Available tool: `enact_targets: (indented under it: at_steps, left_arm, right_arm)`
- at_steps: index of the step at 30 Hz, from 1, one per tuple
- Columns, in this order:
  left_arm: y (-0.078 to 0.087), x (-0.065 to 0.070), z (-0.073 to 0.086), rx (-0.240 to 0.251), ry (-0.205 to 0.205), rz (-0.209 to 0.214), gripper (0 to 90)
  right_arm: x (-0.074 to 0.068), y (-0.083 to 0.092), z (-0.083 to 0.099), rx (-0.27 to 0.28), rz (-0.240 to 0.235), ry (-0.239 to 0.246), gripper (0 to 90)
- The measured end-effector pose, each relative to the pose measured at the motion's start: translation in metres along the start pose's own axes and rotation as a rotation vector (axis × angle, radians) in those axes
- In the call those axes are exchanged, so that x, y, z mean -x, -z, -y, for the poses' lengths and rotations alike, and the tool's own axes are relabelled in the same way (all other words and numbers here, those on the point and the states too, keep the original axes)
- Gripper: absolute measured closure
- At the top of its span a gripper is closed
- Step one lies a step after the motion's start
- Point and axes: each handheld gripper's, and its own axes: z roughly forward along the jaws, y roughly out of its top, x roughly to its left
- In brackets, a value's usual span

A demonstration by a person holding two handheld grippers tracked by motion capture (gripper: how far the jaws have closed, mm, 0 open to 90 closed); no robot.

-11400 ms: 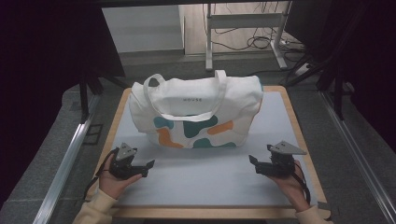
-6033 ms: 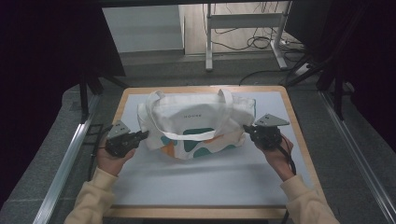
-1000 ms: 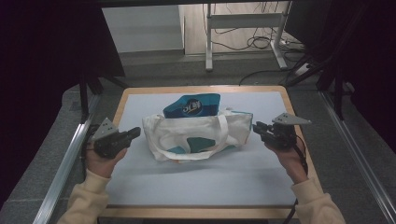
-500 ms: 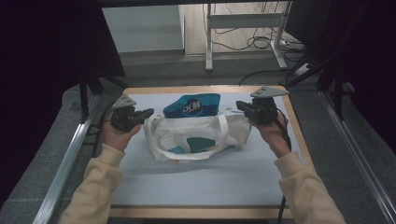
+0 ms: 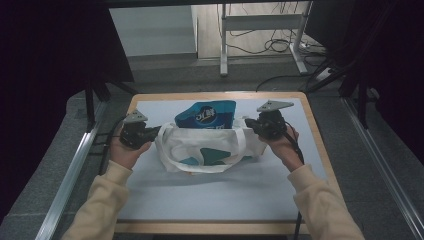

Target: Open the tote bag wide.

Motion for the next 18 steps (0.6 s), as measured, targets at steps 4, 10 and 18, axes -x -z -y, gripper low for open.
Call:
enact_targets:
  at_steps: [4,10,18]
  left_arm:
    - [0.007,0.002,0.004,0.049,0.002,-0.012,90.0]
    - [0.024,0.003,-0.021,0.128,0.003,-0.035,90.0]
    - [-0.013,-0.004,-0.022,-0.013,0.037,0.033,90.0]
  right_arm:
    - [-0.007,-0.001,0.011,-0.016,-0.008,0.012,88.8]
    - [-0.013,0.003,0.016,-0.012,-0.015,0.025,88.9]
    - [-0.016,0.004,0.021,-0.009,-0.028,0.028,88.9]
